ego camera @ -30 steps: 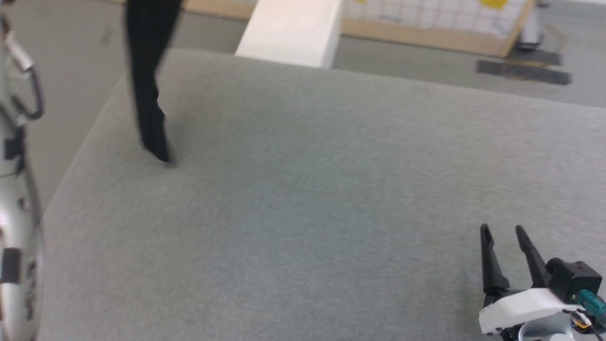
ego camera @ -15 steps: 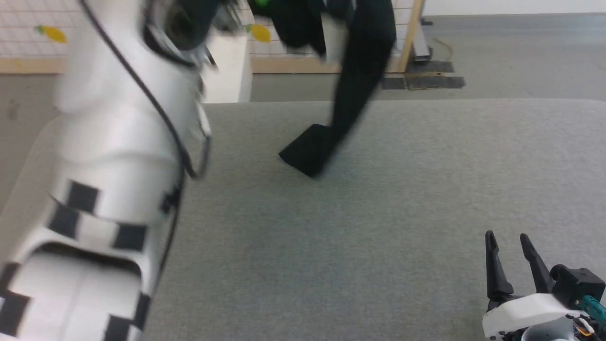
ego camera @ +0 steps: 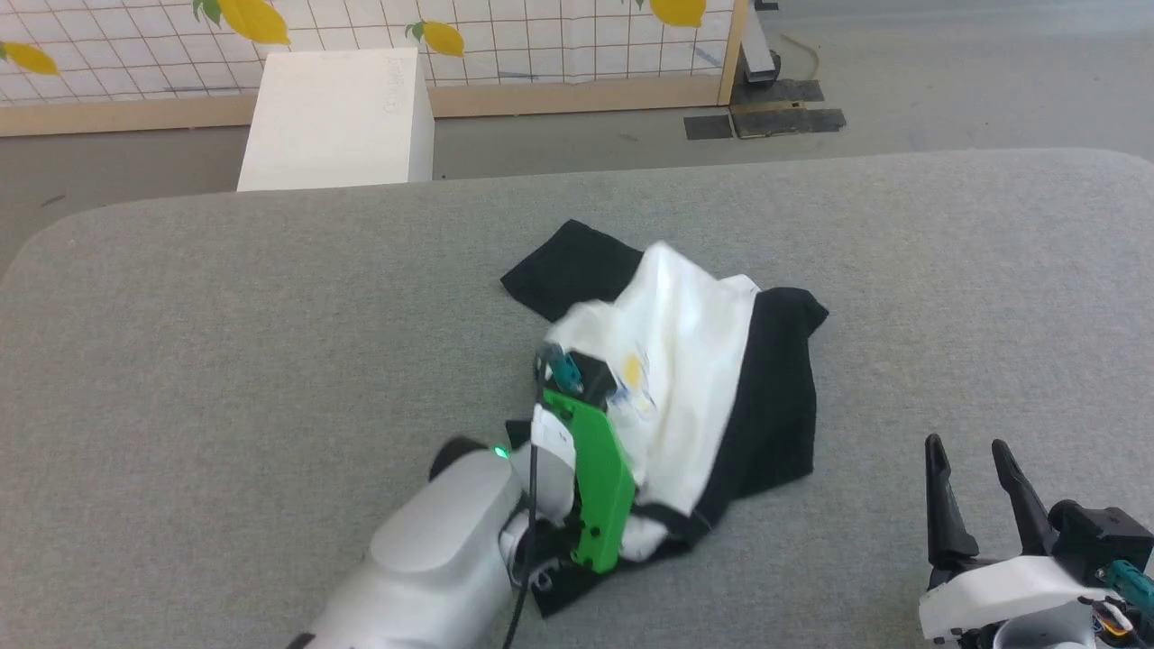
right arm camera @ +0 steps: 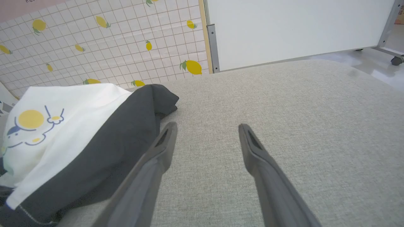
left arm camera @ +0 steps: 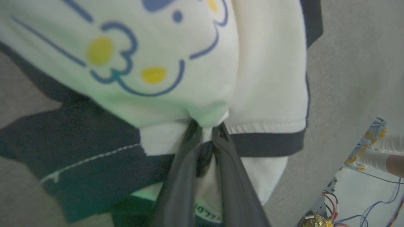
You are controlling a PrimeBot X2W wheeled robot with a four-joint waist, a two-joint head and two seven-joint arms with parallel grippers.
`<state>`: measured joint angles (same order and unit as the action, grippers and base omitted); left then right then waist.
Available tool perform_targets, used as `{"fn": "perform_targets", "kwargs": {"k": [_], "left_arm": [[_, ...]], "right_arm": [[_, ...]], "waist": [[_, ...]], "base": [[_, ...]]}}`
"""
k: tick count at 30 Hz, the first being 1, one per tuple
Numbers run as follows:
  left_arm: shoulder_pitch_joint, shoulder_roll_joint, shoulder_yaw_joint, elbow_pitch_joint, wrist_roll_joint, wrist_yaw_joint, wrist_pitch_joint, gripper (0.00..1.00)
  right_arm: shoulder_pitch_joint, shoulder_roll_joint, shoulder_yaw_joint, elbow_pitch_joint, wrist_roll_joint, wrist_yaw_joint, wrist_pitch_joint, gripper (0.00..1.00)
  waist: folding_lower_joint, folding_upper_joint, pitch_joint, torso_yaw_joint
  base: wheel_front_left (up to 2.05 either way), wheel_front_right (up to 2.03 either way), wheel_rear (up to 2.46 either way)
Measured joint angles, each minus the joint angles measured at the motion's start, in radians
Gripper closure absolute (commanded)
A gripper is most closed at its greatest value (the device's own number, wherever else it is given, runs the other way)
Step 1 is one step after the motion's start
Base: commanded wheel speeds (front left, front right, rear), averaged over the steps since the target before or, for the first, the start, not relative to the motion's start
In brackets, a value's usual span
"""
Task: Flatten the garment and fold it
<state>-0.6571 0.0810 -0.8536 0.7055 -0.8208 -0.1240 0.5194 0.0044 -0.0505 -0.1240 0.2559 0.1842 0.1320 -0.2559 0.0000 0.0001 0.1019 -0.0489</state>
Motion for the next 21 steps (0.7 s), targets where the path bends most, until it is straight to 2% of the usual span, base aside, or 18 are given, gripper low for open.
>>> {"fn": "perform_targets", "kwargs": {"k": [3, 5, 9, 13, 17, 21], "left_arm": [[0.020, -0.012, 0.003, 0.000, -0.045, 0.000, 0.026, 1.00], [0.021, -0.016, 0.039, -0.006, -0.097, 0.002, 0.028, 0.00], [0.016, -0.018, 0.135, -0.044, -0.174, 0.017, -0.006, 0.00], [-0.022, 0.000, 0.272, -0.092, -0.239, 0.054, -0.109, 0.00], [-0.067, 0.075, 0.392, -0.137, -0.215, 0.086, -0.324, 0.00], [-0.060, 0.173, 0.437, -0.167, -0.121, 0.126, -0.524, 0.00]], "right_arm": [[0.000, 0.000, 0.000, 0.001, 0.000, 0.000, 0.000, 0.00], [0.002, 0.000, -0.001, 0.003, 0.000, 0.000, 0.000, 0.00], [0.014, 0.000, -0.004, 0.011, 0.001, 0.000, 0.000, 0.00], [0.037, 0.001, -0.010, 0.018, 0.004, 0.000, 0.000, 0.00], [0.048, 0.001, -0.015, 0.021, 0.008, 0.000, 0.000, 0.00], [0.057, 0.001, -0.021, 0.024, 0.011, 0.000, 0.000, 0.00]], "waist": [[0.0000, 0.0000, -0.003, 0.010], [0.0000, 0.0000, -0.010, 0.017], [0.0000, 0.0000, -0.034, 0.033], [0.0000, 0.0000, -0.068, 0.052], [0.0000, 0.0000, -0.107, 0.073], [0.0000, 0.0000, -0.144, 0.095]], "base": [[0.00, 0.00, 0.00], [0.00, 0.00, 0.00], [0.00, 0.00, 0.00], [0.00, 0.00, 0.00], [0.00, 0.00, 0.00], [0.00, 0.00, 0.00]]}}
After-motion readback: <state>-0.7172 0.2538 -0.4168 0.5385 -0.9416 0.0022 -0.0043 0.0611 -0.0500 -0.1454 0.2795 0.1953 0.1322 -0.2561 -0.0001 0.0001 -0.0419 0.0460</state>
